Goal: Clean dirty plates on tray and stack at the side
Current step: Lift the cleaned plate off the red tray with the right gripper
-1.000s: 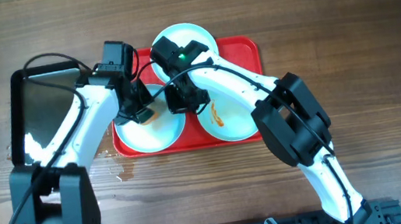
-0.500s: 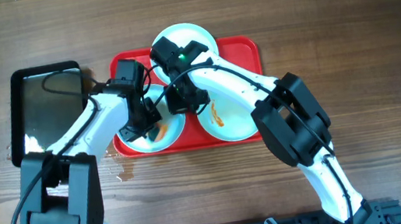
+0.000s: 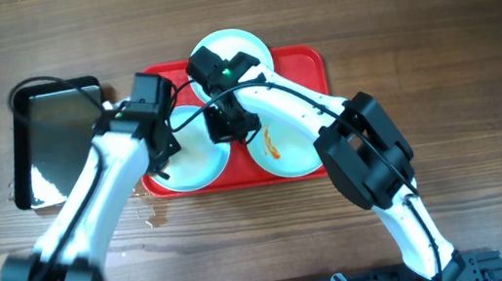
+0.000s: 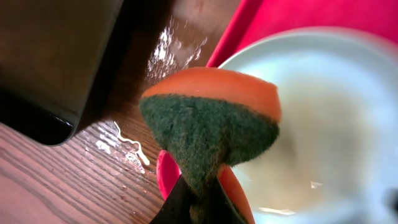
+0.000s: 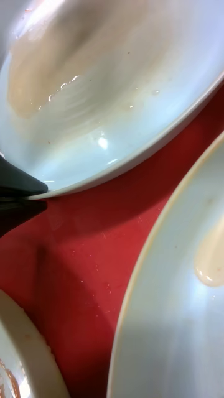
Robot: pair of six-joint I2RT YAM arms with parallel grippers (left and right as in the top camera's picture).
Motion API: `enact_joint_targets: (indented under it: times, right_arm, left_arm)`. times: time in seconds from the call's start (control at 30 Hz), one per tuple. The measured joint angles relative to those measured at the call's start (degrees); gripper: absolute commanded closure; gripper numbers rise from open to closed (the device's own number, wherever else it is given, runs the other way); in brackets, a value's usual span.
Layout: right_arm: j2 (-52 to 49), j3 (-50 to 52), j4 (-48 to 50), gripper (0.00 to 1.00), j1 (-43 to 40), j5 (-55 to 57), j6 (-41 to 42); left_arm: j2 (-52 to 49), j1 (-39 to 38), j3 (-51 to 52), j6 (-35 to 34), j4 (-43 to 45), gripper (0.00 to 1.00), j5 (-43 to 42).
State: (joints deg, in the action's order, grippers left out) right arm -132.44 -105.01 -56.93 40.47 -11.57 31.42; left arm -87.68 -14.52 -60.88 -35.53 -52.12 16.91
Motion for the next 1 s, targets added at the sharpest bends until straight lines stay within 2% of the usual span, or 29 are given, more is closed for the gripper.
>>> enact_joint_targets:
  times: [0.13, 0.23, 0.5, 0.8, 1.0]
  right_arm:
    - [0.74, -0.26, -1.66, 0.96, 0.0, 0.85, -0.87]
    - [4.81, -0.52, -4.83, 0.96, 0.0, 5.86, -1.6]
    - [20.28, -2.54, -5.38, 0.96, 0.83, 27.74, -6.12]
    - [20.94, -2.73, -5.22, 0.96, 10.97, 52.83, -7.93]
    - [20.94, -2.73, -5.86, 0.96, 15.52, 62.84, -8.76]
  left_arm:
    - [8.68, 0.0, -0.28, -0.26, -0.2, 0.96, -2.51]
    - [12.37, 0.0, -0.37, -0.44, -0.52, 0.96, -4.52]
    - [13.33, 0.0, -0.37, -0.46, -1.75, 0.96, -7.63]
    - [13.33, 0.02, -0.37, -0.44, -2.27, 0.96, -9.38]
    - [13.33, 0.33, -0.35, -0.44, -2.38, 0.96, -9.75]
